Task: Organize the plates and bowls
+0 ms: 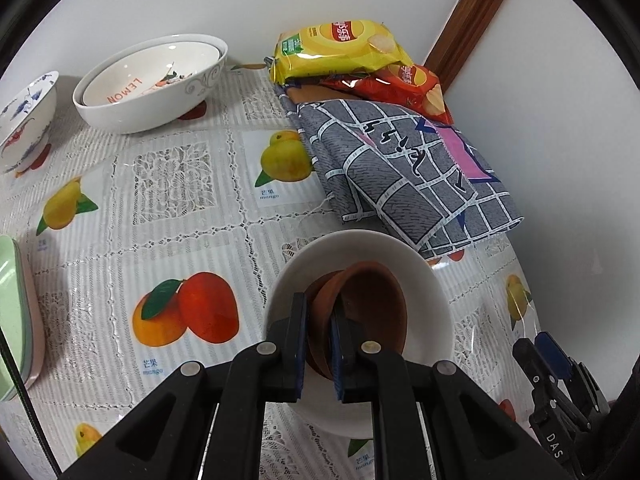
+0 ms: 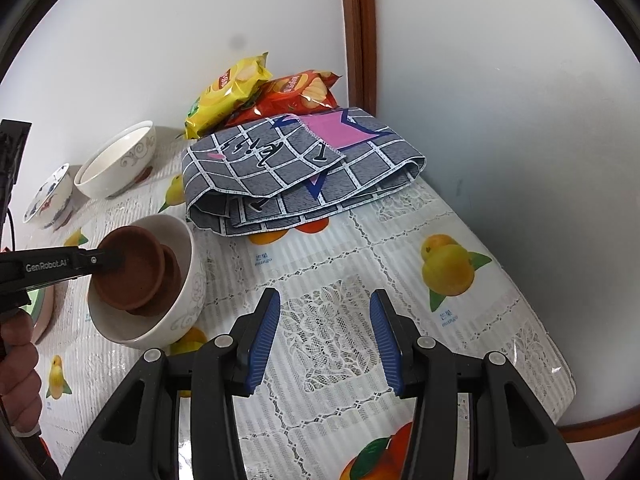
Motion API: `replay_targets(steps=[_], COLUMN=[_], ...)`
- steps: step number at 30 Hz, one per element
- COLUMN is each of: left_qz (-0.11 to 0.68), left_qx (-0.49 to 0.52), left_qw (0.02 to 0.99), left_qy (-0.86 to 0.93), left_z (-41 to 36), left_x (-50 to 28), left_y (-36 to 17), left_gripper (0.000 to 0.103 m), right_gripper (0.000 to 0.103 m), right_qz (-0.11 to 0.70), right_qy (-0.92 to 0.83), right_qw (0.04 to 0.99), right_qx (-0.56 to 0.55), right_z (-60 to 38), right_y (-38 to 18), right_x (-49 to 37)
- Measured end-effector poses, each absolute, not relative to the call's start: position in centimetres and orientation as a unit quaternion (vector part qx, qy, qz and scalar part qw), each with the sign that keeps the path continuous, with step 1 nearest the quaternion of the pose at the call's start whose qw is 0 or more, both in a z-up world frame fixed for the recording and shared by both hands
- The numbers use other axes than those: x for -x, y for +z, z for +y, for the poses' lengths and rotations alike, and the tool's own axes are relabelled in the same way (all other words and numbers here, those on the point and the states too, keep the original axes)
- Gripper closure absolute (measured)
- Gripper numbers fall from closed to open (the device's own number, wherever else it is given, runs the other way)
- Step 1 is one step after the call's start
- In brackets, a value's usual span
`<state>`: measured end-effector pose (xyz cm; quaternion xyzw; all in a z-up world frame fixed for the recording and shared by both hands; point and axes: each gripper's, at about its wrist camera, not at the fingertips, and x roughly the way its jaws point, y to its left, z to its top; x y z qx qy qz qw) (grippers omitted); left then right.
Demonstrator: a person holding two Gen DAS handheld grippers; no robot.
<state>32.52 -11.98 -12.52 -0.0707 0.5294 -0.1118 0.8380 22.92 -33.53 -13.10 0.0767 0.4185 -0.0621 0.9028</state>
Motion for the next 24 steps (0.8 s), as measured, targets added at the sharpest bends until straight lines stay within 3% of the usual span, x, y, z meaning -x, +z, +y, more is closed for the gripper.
replay_targets(steps=[24], left_qz=[0.534], left_qx=[0.060], left_qw=[0.835], left_qy=[-0.120], left_z=[-12.22], left_x=[-32.22], left_y=[-12.63], left_gripper=[0.092], right_gripper=[0.057], right_qz=[0.419], right_qy=[-0.057], right_qw=[0.902], right_qx=[-0.087], right_z=[-33.32], right_y=[-13.07], right_x=[-22.79])
